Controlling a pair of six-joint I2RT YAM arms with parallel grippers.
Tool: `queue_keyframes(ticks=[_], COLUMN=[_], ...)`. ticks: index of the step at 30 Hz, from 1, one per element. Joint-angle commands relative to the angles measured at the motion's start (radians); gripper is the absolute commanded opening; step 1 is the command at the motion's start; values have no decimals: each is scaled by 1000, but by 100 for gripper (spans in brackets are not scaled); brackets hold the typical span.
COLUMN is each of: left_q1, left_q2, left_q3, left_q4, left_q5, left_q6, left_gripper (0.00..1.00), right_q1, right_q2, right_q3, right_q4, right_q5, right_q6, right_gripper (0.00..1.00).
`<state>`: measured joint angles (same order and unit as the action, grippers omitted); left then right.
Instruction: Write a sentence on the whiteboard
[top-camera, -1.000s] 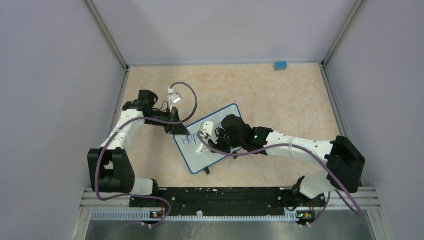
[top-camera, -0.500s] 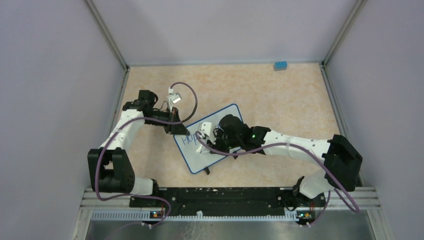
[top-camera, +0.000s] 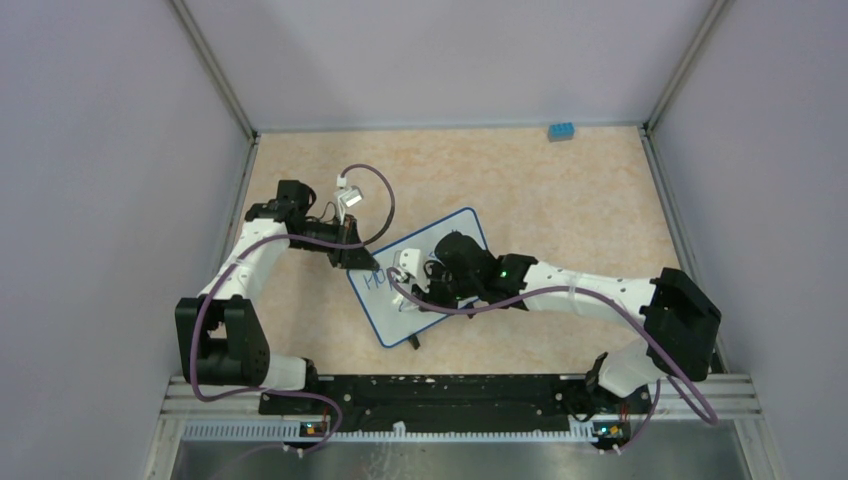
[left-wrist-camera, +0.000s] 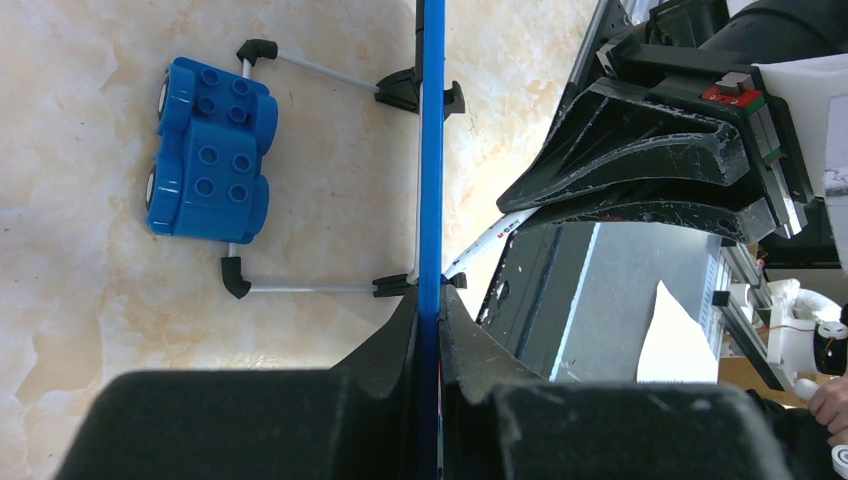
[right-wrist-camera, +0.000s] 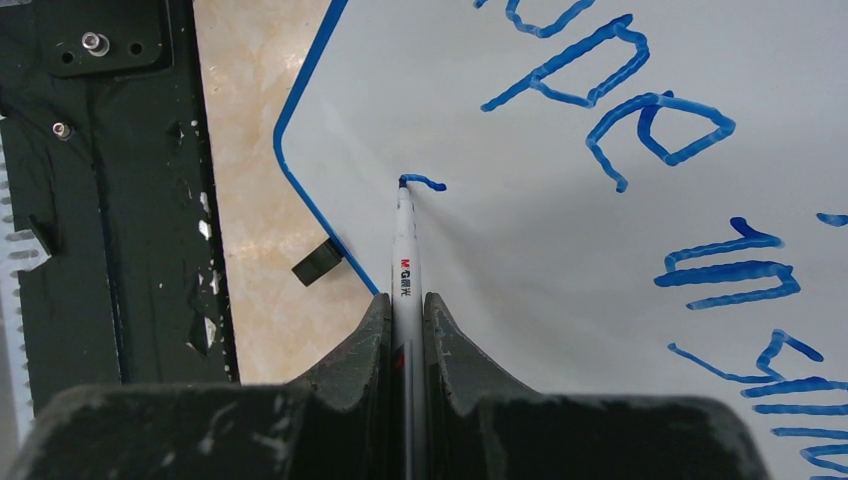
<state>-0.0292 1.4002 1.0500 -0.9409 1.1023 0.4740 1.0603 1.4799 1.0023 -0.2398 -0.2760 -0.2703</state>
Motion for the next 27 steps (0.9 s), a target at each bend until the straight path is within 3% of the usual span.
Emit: queue_keyframes(ticks=[1, 16, 27], left_q1=[-3, -3, -3], left_q2=[-13, -12, -16], left_q3=[-7, -7, -7], left_q4=[8, 9, 10], left_q5=[3, 1, -2], left_q6=[11, 8, 7], left_gripper=[0, 0, 0], right_q1=[8, -2, 23], right_q2=[-7, -53, 12], right_q3=[11, -40, 18], right_q4=[-11, -38, -28], right_q5=[58, 75, 34], right_q6=[-24, -15, -10], right_gripper=[0, 0, 0])
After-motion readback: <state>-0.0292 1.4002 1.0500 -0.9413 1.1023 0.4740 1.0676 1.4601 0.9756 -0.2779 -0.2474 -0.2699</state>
